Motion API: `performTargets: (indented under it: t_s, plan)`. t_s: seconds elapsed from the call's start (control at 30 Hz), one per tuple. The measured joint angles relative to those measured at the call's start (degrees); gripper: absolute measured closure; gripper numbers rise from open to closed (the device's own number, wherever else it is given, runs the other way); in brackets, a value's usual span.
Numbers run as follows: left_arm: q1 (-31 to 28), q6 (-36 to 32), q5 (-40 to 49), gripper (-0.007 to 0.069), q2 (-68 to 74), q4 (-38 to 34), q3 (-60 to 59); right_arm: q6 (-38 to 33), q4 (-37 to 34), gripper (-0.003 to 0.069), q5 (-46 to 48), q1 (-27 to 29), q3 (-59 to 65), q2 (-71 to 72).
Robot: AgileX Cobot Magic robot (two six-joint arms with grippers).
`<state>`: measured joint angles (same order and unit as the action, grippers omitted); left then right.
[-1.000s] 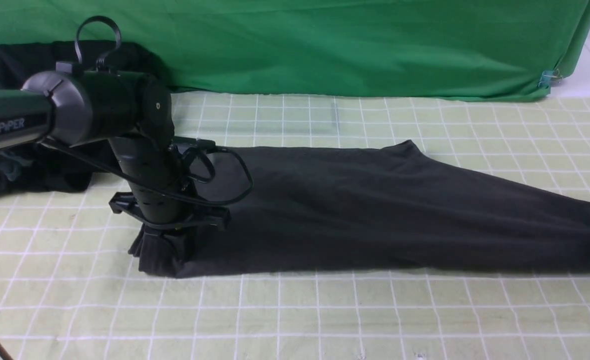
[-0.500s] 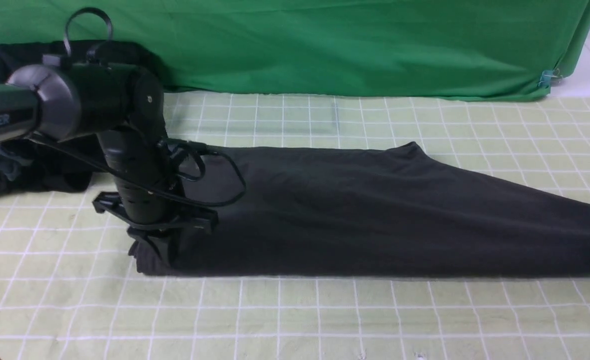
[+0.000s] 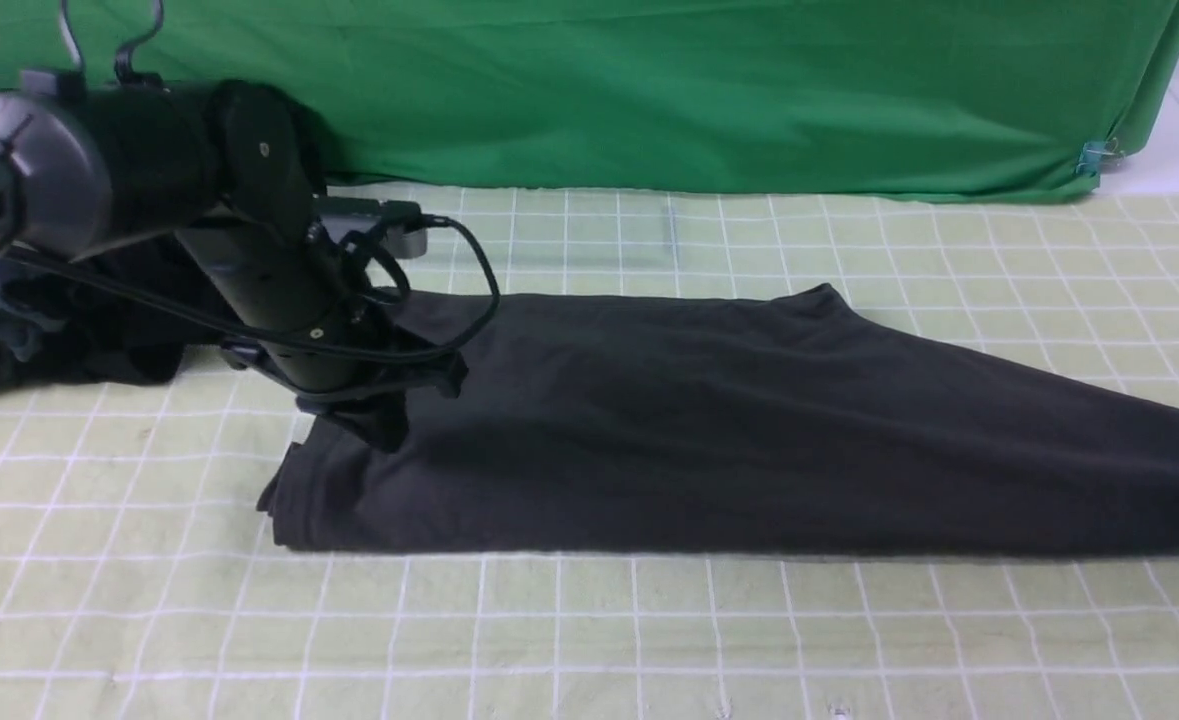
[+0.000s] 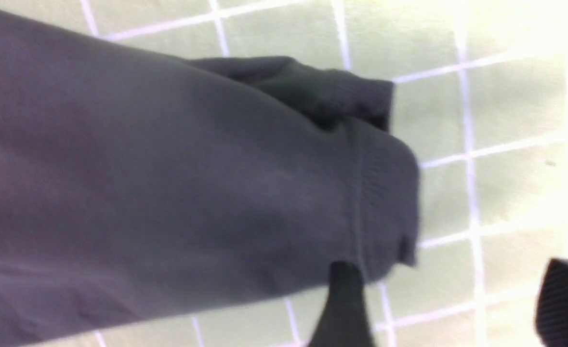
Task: Fold a long-sleeved shirt over a green coffee tablecloth.
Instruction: 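Pull the folded dark garment lengthwise by its ends to straighten it flat on the table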
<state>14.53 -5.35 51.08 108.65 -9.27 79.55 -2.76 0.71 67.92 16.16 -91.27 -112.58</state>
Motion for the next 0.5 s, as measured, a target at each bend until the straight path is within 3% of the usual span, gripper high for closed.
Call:
performTargets:
  t_s: [0.07,0.13,0.27,0.5]
  plan:
    - [0.00,-0.66,0.71,0.0628,1.92,0.41,0.00,0.05,-0.71,0.0046,-1.08,0.00,0.00,-2.35]
    - [0.00,0.82,2.66,0.0628,3.41,3.32,0.00,0.05,-0.71,0.0013,-2.04,0.00,0.00,-4.05]
    - [-0.36,5.81,3.63,0.0628,4.61,6.46,0.19,0.05,-0.71,0.0006,-3.23,0.00,0.00,-6.64]
    - [-0.47,6.80,4.07,0.0628,4.68,6.65,0.31,-2.11,-3.08,0.0062,-3.79,0.00,-0.07,-10.78]
